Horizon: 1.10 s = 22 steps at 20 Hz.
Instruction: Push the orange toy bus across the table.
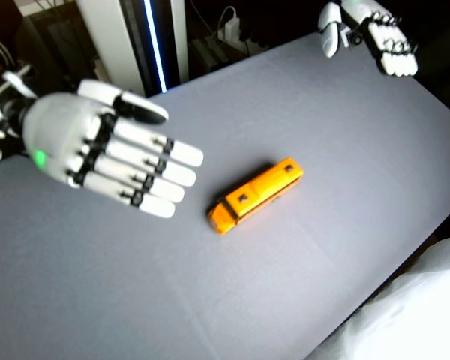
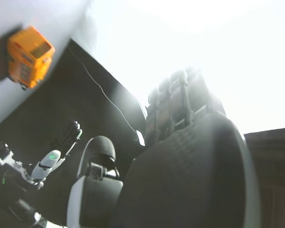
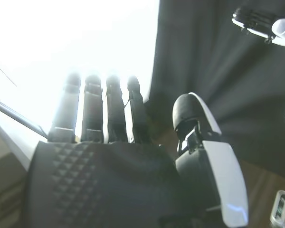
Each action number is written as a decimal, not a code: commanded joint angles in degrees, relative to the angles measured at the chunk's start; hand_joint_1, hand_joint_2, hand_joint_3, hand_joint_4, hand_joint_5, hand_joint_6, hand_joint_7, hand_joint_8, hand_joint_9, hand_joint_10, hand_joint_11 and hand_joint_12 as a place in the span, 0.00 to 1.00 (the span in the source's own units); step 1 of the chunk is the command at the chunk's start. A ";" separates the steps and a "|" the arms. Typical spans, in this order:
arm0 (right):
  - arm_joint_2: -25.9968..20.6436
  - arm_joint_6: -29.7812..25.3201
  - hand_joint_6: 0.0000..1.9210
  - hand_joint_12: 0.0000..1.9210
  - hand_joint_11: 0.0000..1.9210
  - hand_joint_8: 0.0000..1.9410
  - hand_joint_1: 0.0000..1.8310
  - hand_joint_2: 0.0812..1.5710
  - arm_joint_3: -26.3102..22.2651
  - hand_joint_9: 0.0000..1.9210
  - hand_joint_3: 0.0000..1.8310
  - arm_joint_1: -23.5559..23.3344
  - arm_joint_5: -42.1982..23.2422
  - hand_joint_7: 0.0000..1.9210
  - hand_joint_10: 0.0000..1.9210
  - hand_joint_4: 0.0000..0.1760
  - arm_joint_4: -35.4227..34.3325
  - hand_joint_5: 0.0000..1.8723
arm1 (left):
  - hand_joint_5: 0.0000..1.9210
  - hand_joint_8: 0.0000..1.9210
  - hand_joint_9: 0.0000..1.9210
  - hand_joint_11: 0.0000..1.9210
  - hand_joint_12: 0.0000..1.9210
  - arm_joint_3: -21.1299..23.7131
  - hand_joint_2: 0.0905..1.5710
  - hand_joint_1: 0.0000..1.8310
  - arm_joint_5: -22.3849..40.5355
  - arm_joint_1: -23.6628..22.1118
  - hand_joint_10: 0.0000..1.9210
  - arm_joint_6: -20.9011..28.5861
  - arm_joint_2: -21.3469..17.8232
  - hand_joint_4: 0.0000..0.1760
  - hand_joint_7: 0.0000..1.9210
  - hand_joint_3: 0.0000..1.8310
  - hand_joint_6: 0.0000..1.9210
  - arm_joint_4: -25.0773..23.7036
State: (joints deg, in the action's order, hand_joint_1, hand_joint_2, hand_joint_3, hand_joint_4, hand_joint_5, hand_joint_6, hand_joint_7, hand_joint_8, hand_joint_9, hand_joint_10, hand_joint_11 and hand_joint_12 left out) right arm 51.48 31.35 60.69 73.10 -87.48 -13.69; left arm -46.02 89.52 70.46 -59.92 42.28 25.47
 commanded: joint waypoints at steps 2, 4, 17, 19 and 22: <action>-0.61 -0.43 0.00 0.07 0.03 0.00 0.13 0.93 -0.28 0.07 0.00 -0.33 -10.75 0.12 0.00 0.00 -0.77 0.13 | 0.03 0.00 0.02 0.00 0.06 0.38 0.88 0.00 9.76 0.00 0.00 0.33 -0.20 0.00 0.03 0.01 0.00 -2.70; -0.84 -0.32 0.00 0.08 0.05 0.00 0.23 0.93 -0.63 0.09 0.00 -0.33 -13.30 0.12 0.00 0.00 -0.82 0.13 | 0.04 0.01 0.03 0.01 0.07 0.34 0.89 0.00 9.89 -0.03 0.00 0.91 -0.20 0.00 0.04 0.01 0.00 -2.86; -1.41 3.22 0.01 0.04 0.06 0.00 0.61 0.76 -2.61 0.04 0.00 -6.90 -13.56 0.04 0.00 0.19 4.88 0.10 | 0.13 0.00 0.06 0.00 0.01 -1.23 0.98 0.19 9.92 -7.21 0.00 2.81 0.44 0.00 0.12 0.00 0.00 -10.03; -1.48 4.50 0.01 0.03 0.04 0.01 0.56 0.77 -2.66 0.06 0.00 -9.11 -13.57 0.06 0.01 0.11 6.90 0.12 | 0.15 0.00 0.06 0.00 0.00 -1.25 0.98 0.24 9.92 -8.65 0.00 1.83 0.52 0.00 0.12 0.00 0.01 -10.73; -1.25 5.17 0.00 0.05 0.08 0.01 0.59 0.78 -2.68 0.11 0.00 -9.26 -13.57 0.10 0.01 0.00 7.28 0.09 | 0.19 0.00 0.08 0.00 0.00 -1.47 0.96 0.31 9.92 -9.60 0.00 1.36 1.16 0.00 0.13 0.00 0.01 -11.32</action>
State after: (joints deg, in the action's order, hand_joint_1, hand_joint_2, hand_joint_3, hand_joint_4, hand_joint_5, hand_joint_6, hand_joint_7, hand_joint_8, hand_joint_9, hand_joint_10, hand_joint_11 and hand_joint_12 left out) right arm 50.11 36.34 57.98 64.38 -94.45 -5.72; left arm -47.44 93.14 61.54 -58.37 43.05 15.81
